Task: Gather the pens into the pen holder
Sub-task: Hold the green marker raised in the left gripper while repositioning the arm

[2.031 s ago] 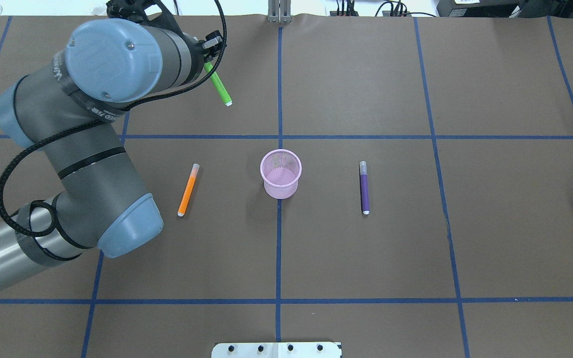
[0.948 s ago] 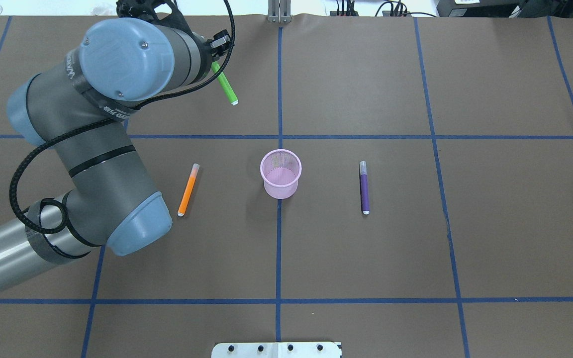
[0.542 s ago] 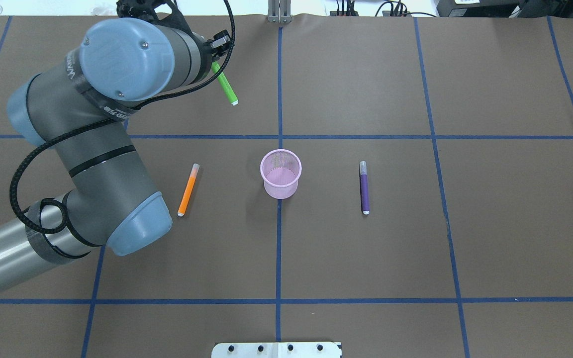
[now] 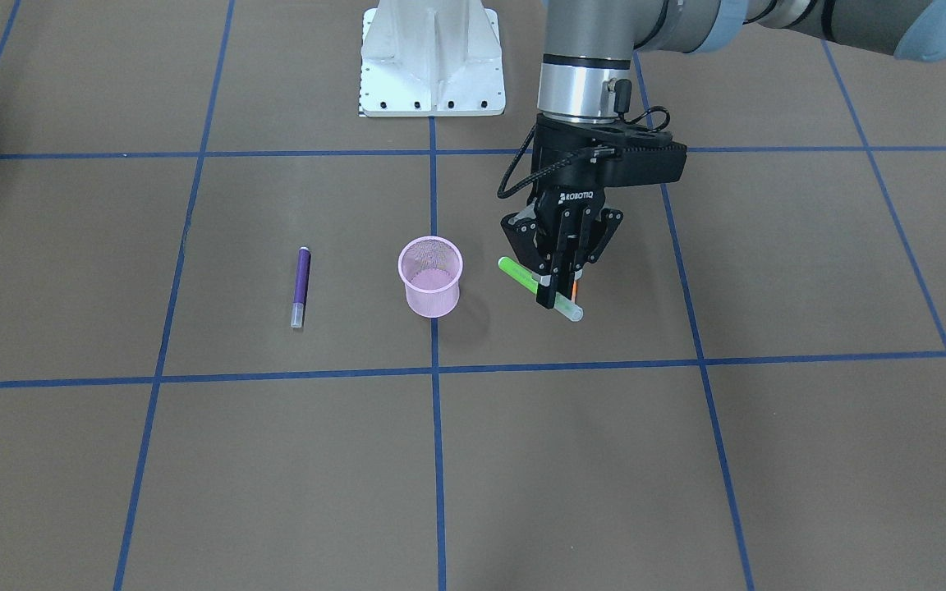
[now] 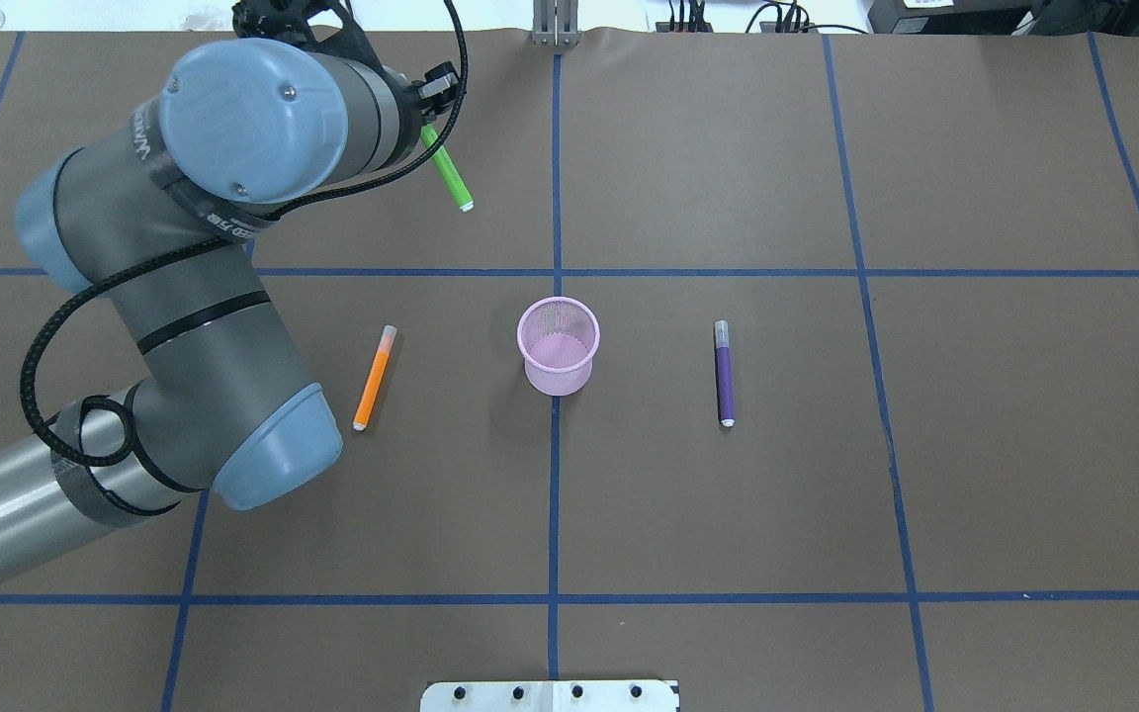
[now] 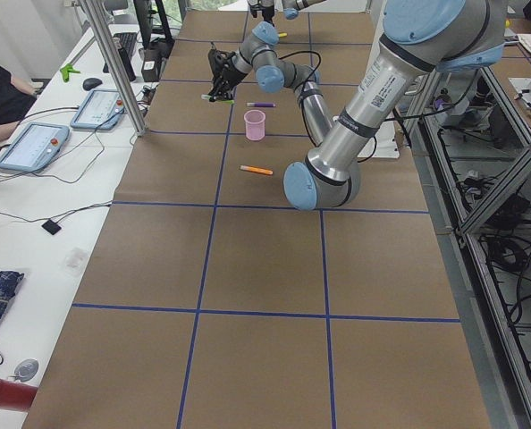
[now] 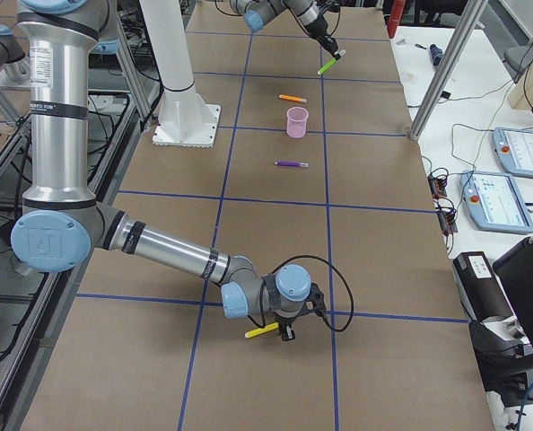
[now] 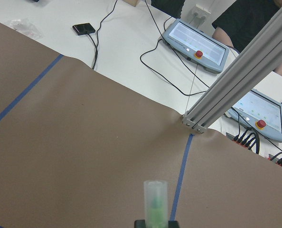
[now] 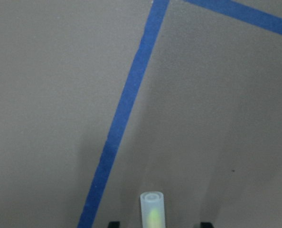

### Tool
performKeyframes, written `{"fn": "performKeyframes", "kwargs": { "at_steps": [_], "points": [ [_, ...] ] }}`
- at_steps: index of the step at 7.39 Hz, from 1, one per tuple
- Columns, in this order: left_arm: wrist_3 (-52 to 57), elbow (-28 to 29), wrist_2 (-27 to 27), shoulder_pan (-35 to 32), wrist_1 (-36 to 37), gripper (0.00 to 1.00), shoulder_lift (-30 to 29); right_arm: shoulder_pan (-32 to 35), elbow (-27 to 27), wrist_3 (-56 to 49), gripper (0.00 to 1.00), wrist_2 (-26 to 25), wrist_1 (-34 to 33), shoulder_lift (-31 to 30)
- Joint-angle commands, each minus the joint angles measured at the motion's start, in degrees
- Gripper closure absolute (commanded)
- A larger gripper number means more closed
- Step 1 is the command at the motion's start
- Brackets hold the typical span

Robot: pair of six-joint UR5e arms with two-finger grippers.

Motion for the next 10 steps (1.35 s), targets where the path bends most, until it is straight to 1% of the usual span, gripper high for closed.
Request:
{"fn": "performKeyframes", "kwargs": {
  "at_steps": [1,4,5,6,7,8,10],
  "points": [
    [0.1,0.0,-0.1,0.0,0.0,1.0,0.0,0.0,0.0,-0.1,0.53,0.0,0.0,0.0],
    [0.2,-0.1,-0.1,0.0,0.0,1.0,0.0,0.0,-0.1,0.1,0.53,0.0,0.1,0.0],
    [0.2,-0.1,-0.1,0.0,0.0,1.0,-0.1,0.0,-0.1,0.1,0.57,0.0,0.1,0.0],
    [0.2,-0.1,-0.1,0.0,0.0,1.0,0.0,0.0,-0.1,0.1,0.75,0.0,0.1,0.0],
    [0.2,-0.1,-0.1,0.0,0.0,1.0,0.0,0.0,-0.1,0.1,0.9,0.1,0.2,0.0],
    [0.2,-0.1,-0.1,0.0,0.0,1.0,0.0,0.0,-0.1,0.2,1.0,0.1,0.3,-0.2],
    [0.2,-0.1,-0.1,0.0,0.0,1.0,-0.1,0.1,0.6,0.4,1.0,0.1,0.3,-0.7]
  ]
}}
